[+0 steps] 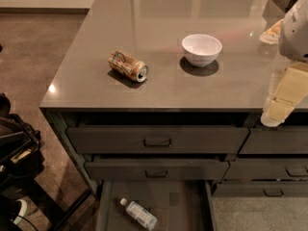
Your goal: Pick blue plastic bottle from bottom drawer and place on counter
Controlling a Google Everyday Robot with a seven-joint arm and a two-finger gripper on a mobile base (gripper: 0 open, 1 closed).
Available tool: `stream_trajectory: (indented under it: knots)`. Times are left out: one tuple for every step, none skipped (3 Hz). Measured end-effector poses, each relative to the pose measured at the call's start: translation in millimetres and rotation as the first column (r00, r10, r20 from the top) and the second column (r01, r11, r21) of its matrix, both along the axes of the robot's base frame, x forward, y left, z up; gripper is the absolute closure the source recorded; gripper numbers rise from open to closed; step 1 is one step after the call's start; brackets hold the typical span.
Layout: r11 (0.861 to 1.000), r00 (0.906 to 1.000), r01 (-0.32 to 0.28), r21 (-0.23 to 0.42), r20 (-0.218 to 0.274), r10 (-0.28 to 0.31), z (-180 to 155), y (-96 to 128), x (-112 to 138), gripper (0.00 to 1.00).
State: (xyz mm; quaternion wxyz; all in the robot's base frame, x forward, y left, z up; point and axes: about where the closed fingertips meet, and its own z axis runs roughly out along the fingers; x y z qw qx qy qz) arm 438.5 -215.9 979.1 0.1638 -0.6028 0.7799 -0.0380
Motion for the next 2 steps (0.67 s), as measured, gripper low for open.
stream_trajectory:
  knots:
    - [1.000,1.0000,0.000,0.000,0.000,0.000,0.0,0.0,0.0,0.00]
    - [0.999,0.9996,-0.010,0.040,0.027,0.009,-4.8,0.3,-7.3,0.00]
